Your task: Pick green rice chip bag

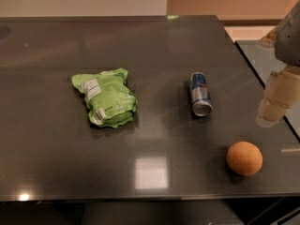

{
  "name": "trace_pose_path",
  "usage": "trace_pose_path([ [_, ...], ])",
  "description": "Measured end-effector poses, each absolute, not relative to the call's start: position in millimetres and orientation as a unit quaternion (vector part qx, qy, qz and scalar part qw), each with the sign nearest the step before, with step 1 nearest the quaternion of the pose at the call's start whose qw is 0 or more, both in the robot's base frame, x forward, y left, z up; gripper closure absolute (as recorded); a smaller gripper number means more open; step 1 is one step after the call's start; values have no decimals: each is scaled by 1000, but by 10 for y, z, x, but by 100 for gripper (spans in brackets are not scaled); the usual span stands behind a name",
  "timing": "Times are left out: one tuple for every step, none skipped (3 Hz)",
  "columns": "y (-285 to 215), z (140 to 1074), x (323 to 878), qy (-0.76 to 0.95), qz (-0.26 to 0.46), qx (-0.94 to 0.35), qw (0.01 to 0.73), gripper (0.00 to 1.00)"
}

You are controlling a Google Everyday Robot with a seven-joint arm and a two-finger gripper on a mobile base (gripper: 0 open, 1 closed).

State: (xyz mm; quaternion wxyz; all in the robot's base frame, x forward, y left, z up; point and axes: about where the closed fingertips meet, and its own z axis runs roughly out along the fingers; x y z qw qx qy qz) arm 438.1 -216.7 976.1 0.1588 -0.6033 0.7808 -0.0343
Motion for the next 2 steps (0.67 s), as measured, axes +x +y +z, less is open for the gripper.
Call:
trace_pose_path([
  [-2167,9761,4381,781,-34,-603,159,0],
  [-2032,9824,4422,772,-42,-613,166,0],
])
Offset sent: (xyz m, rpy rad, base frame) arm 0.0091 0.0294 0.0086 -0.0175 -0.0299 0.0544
